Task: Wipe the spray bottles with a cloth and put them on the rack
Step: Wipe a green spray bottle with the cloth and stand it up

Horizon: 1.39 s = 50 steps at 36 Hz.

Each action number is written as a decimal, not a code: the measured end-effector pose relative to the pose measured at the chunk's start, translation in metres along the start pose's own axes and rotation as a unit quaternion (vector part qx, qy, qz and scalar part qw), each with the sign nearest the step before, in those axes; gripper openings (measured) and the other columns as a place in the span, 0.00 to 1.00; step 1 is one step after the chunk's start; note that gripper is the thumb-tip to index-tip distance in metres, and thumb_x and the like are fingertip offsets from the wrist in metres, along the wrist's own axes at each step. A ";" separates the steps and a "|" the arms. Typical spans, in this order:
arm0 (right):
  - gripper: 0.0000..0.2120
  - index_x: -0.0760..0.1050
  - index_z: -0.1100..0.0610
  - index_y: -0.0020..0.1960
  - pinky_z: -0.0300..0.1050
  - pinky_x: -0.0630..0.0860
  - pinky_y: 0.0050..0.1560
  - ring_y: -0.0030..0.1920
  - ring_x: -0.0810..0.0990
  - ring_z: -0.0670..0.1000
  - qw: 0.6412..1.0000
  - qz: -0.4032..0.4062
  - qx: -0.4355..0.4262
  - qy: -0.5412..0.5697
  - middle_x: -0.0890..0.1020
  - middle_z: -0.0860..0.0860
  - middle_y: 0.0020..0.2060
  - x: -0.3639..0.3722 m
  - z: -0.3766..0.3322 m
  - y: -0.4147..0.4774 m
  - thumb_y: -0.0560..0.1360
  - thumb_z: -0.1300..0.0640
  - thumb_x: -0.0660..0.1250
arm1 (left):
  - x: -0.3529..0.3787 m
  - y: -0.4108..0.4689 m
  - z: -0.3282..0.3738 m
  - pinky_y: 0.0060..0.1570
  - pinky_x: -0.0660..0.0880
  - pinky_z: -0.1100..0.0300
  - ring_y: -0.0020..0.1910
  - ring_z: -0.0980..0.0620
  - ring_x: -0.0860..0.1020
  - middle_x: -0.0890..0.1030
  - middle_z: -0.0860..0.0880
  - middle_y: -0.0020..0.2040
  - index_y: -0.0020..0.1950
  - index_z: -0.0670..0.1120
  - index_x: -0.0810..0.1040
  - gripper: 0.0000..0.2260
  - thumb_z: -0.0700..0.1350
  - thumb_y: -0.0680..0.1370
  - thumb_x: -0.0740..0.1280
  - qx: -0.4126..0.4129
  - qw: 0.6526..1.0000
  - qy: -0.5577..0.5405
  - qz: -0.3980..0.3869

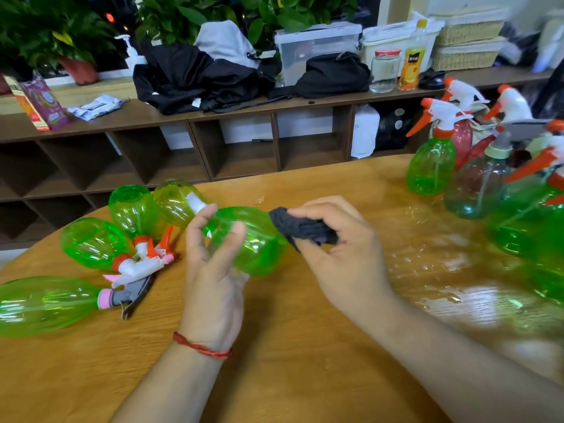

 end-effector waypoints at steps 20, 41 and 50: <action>0.14 0.83 0.53 0.59 0.60 0.81 0.62 0.54 0.86 0.54 0.967 -0.045 0.218 0.125 0.88 0.51 0.51 0.014 0.056 -0.012 0.79 0.69 0.71 | 0.021 -0.006 -0.004 0.50 0.81 0.65 0.57 0.60 0.85 0.86 0.64 0.56 0.73 0.57 0.73 0.31 0.39 0.74 0.77 -0.014 0.980 0.176 -0.088; 0.21 0.85 0.53 0.58 0.40 0.73 0.60 0.56 0.78 0.51 0.966 -0.096 -0.083 -0.225 0.84 0.47 0.55 0.020 -0.009 0.080 0.69 0.68 0.69 | 0.026 -0.014 0.012 0.68 0.75 0.63 0.67 0.60 0.79 0.81 0.60 0.67 0.75 0.60 0.74 0.38 0.40 0.69 0.83 0.113 0.913 0.380 -0.100; 0.20 0.85 0.53 0.61 0.55 0.78 0.61 0.59 0.82 0.52 0.976 -0.040 -0.074 -0.201 0.85 0.46 0.56 0.010 -0.005 0.084 0.72 0.69 0.70 | 0.027 -0.014 0.015 0.64 0.75 0.66 0.66 0.59 0.79 0.81 0.59 0.66 0.75 0.60 0.75 0.38 0.39 0.69 0.82 0.126 0.913 0.374 -0.107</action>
Point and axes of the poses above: each hand's wrist, its own y-axis towards the middle knuckle, its own x-axis out of the palm, z = x × y, the point moved 9 cm from there along y, towards the middle knuckle
